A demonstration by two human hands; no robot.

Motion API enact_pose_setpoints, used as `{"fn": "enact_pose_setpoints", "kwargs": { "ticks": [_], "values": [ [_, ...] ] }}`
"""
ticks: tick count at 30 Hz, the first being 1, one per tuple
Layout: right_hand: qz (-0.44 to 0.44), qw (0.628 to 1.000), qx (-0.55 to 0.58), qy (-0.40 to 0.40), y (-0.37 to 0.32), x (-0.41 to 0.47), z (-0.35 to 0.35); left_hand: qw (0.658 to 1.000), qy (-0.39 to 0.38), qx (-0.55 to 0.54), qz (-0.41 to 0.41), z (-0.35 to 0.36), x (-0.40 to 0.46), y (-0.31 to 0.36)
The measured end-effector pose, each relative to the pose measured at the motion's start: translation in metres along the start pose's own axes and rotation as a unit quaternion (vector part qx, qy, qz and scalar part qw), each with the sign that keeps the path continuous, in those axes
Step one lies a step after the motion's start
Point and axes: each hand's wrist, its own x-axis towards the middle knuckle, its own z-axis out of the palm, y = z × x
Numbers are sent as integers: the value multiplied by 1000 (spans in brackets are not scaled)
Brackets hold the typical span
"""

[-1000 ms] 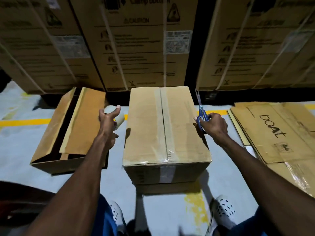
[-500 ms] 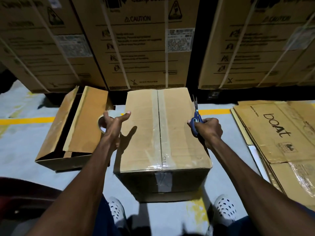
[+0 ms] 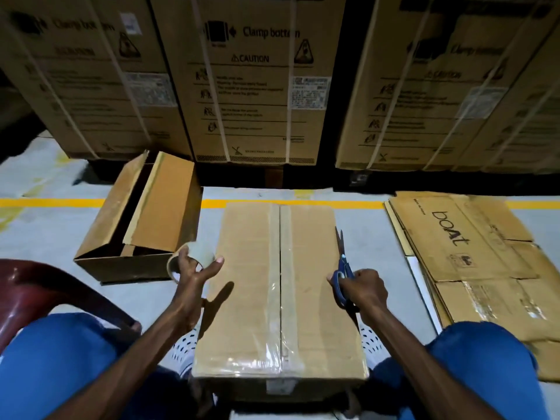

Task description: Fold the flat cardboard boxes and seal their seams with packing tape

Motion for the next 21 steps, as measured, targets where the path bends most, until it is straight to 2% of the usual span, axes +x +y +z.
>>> {"fn": "enact_pose_setpoints", "kwargs": {
  "ticks": [6, 8, 10, 13, 16, 18, 21],
  "values": [
    [-5, 999, -35, -6, 13, -8, -3, 999, 0, 16, -29, -11, -10, -11],
    [-17, 999, -36, 3, 6, -7, -5, 999, 38, 27, -18, -10, -3, -8],
    [-66, 996, -50, 40, -8, -4, -6, 995, 94, 44, -1, -10, 8, -1],
    [-154, 984, -68, 66, -38, 3, -4, 983, 134, 111, 60, -10, 30, 16],
    [-218, 973, -73, 16, -68, 16, 3, 952, 128, 221, 168, -6, 49, 35],
    [-249, 966, -67, -20, -87, 22, 9, 934, 121, 253, 222, 2, 61, 45],
    [-259, 963, -11, -74, -114, 30, 24, 927, 70, 272, 246, 19, 82, 56]
  ]
}}
